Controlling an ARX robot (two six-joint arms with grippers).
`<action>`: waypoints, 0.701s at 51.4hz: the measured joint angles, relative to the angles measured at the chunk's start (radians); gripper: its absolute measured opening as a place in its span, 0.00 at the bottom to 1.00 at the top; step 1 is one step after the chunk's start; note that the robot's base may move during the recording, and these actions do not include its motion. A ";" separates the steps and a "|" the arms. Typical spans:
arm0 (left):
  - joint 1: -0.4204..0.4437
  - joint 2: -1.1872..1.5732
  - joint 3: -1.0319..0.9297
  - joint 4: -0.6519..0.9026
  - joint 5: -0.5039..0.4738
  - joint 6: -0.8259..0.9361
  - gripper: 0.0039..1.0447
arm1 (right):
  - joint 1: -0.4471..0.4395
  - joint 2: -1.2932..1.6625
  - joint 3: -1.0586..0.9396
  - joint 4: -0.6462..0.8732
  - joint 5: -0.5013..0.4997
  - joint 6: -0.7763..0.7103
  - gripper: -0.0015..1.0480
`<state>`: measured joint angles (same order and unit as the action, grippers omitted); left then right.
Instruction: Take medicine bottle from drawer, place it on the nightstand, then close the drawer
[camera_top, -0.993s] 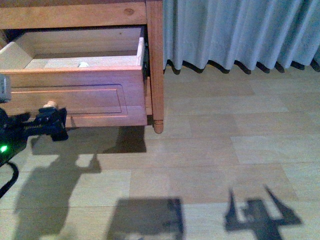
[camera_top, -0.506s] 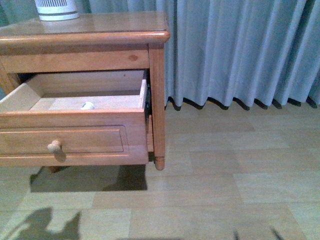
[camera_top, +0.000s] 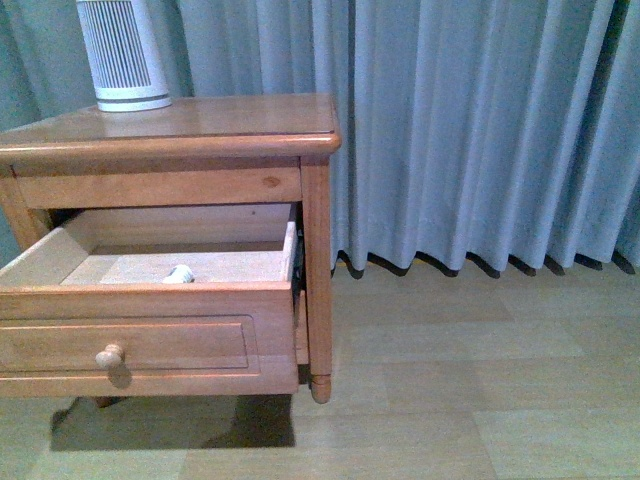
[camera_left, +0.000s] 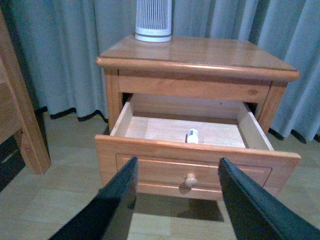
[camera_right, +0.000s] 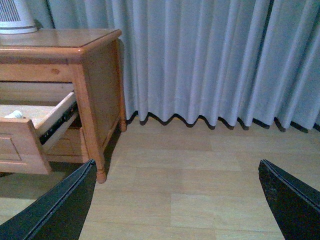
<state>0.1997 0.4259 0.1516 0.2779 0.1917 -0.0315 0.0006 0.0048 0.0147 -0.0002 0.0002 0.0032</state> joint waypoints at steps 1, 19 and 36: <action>-0.008 -0.008 -0.008 -0.003 -0.009 0.004 0.44 | 0.000 0.000 0.000 0.000 0.000 0.000 0.93; -0.184 -0.127 -0.074 -0.053 -0.173 0.020 0.03 | 0.000 0.000 0.000 0.000 0.003 0.000 0.93; -0.197 -0.210 -0.106 -0.103 -0.189 0.021 0.03 | 0.000 0.000 0.000 0.000 0.001 0.000 0.93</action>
<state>0.0029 0.2157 0.0456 0.1745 0.0025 -0.0105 0.0010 0.0048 0.0143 -0.0002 0.0013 0.0029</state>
